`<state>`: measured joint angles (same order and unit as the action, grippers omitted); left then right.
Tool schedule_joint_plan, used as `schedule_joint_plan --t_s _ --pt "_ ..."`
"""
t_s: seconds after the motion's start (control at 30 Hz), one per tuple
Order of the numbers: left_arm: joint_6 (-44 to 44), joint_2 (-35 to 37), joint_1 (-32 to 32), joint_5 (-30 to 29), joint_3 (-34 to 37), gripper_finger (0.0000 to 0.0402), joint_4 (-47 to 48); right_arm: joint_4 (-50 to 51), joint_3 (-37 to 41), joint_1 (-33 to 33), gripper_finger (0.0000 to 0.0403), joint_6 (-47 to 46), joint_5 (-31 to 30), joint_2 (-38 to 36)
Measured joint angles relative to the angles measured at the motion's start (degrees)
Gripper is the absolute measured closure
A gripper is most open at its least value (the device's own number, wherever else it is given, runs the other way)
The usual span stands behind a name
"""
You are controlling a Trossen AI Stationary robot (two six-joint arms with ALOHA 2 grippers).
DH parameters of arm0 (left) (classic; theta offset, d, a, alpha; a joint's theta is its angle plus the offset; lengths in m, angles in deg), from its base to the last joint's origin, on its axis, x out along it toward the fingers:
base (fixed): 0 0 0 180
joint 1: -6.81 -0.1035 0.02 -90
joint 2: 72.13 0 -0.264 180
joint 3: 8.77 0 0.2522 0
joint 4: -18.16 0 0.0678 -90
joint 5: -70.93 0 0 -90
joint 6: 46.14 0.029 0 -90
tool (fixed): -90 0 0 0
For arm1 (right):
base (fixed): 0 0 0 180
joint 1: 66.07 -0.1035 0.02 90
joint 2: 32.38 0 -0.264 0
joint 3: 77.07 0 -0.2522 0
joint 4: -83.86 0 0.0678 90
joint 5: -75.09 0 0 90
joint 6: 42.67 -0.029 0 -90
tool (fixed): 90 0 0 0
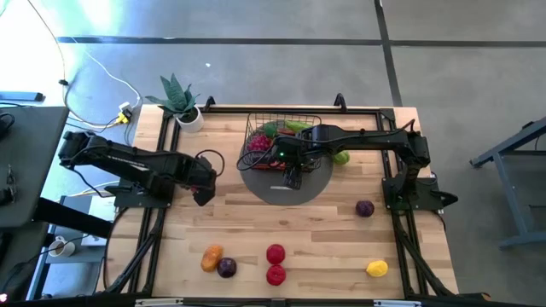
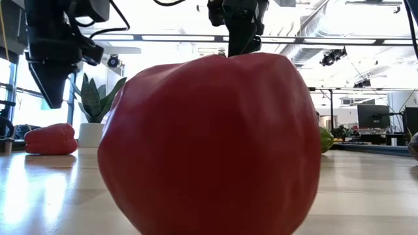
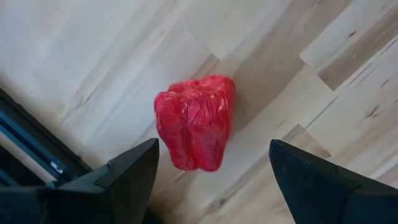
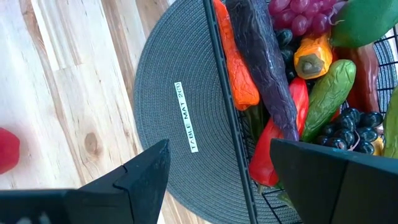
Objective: Build produce basket
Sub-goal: Put the red bell pepper into the wire basket
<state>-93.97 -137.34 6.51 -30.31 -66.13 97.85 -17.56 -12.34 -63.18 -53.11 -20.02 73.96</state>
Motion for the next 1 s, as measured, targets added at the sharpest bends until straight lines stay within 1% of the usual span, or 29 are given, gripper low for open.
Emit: schedule_joint_plan --t_s 0.2,0.37,0.53,0.7,0.87,1.0 --pt "2.04 -0.02 -2.66 -0.04 -0.02 0.0106 -2.11 0.0 0.0 0.0 0.0144 0.03 -0.01 0.0" --pt "5.06 -0.02 -4.4 -0.01 -0.02 0.0106 -2.08 0.0 0.0 0.0 0.0144 -0.02 -0.05 0.0" --pt "5.69 -0.02 -5.91 0.11 -0.02 0.0106 -1.99 0.0 0.0 0.02 0.0144 -0.06 -0.2 0.0" --pt "7.54 -0.02 -7.51 1.55 -0.01 0.0106 -2.35 -0.02 0.0 0.02 0.0144 -0.08 -0.2 0.0" --pt "7.58 0.02 -8.71 2.35 3.11 0.0106 -2.93 -0.02 0.0 0.02 0.0144 -0.11 -0.17 0.0" --pt "7.54 0.02 -8.98 4.39 5.65 0.0106 -6.6 -0.02 0.0 0.02 0.0144 0.0 -0.17 0.0"
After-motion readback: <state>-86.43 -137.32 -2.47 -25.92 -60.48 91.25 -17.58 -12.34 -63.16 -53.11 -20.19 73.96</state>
